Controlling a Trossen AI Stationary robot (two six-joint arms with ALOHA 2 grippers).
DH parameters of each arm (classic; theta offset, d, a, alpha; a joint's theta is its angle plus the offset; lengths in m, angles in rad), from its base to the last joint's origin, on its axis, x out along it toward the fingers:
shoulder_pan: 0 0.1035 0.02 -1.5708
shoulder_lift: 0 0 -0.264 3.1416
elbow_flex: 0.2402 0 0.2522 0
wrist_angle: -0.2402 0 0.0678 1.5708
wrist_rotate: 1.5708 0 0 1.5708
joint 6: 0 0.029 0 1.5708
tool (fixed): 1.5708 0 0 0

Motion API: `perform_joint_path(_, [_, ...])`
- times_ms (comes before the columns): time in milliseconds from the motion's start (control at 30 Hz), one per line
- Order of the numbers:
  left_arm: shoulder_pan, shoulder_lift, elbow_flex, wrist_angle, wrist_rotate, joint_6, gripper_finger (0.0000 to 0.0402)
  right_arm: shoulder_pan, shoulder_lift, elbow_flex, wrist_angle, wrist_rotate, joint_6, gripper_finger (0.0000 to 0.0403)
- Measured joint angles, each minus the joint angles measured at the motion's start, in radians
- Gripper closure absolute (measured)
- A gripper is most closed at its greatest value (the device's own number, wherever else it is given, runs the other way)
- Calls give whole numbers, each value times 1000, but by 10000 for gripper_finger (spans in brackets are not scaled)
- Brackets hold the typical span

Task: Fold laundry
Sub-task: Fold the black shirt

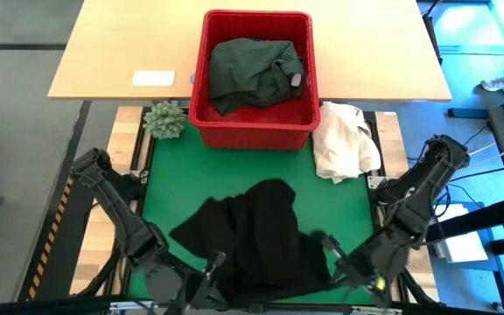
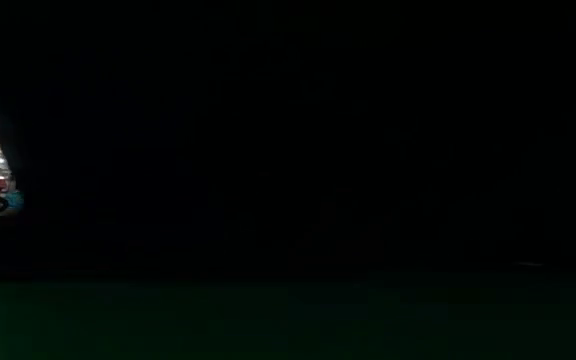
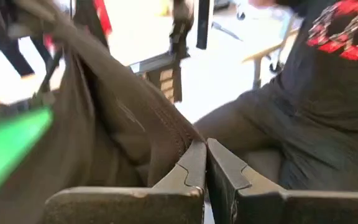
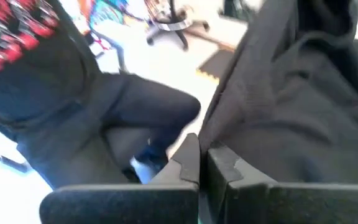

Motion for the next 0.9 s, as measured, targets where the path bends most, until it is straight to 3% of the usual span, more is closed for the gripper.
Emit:
perform_joint_path(167, [-50,0,121,-5,-80,187,401,51,0,91,28,29,-97,403])
perform_joint_path(300, [-86,1,211,-126,-252,280,401,63,0,161,-48,139,-145,403])
perform_joint_path(400, [-93,-1,263,-295,-455,263,401,62,-5,209,-203,319,-124,403])
perform_joint_path(500, [-84,-1,285,-497,-682,165,401,36,-7,241,-412,543,-39,403])
perform_joint_path(567, [-62,-5,285,-641,-772,73,401,-10,-7,241,-543,635,42,403])
perform_joint_path(633, [-25,-5,285,-791,-801,-54,401,-60,-6,240,-652,681,126,403])
perform_joint_path(733, [52,-5,269,-972,-763,-246,401,-142,-7,207,-710,693,176,403])
perform_joint_path(900, [201,-6,167,-1055,-626,-336,401,-286,-2,115,-679,587,163,403])
